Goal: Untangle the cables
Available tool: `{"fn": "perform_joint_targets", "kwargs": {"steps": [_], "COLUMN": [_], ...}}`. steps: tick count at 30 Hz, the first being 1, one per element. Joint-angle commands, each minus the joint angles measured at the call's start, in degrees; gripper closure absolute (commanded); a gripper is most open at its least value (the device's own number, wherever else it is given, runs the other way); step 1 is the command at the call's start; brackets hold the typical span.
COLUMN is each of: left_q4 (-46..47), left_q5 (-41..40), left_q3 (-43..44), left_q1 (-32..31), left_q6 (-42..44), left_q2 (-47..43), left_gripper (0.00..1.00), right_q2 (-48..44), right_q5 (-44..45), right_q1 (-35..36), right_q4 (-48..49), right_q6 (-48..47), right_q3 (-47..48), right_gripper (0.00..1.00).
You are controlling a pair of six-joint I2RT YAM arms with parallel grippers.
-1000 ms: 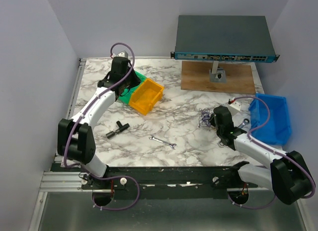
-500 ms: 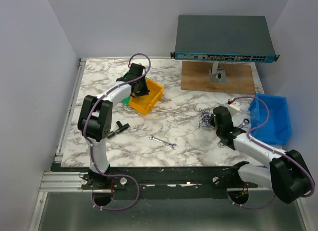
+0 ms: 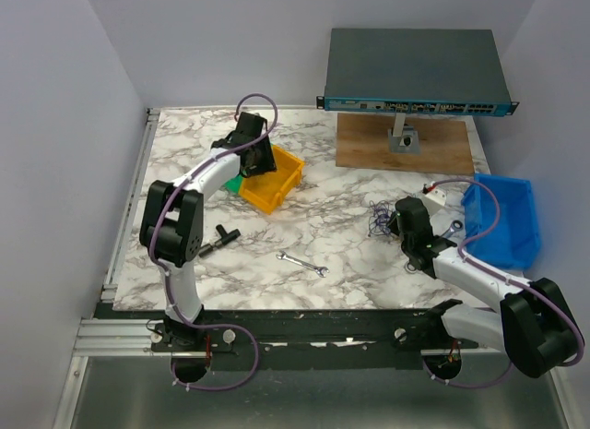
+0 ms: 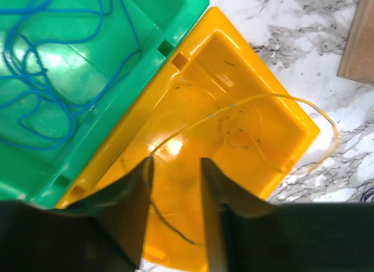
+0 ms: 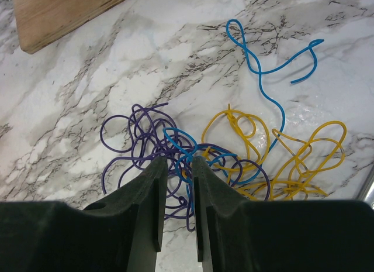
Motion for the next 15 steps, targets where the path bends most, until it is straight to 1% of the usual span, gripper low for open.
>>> {"fn": "perform_joint_targets", "kwargs": {"steps": [1, 9, 15], "left_q4": [-0.33, -0.06, -1.08], "left_q5": [-3.65, -4.05, -4.31], "left_q3": [-2.04, -3.67, -2.70], "left_q1": [-0.09, -0.88, -1.04], "left_q6": [0.38, 0.99, 1.63], "left_q2": [-8.13, -13.92, -13.73], "left_gripper": [0.54, 0.42, 0.40], "right_q2": [0.28, 0.33, 0.30], "right_q5": [-0.15, -0.28, -0.19], "right_q1": [0.17, 0.17, 0.18], "right_q4": [0.53, 0.50, 0.55], "right_q6": [-0.38, -0.34, -0.41], "right_q3": [-0.26, -0.17, -0.26], "right_gripper": [0.70, 0.70, 0.70]}}
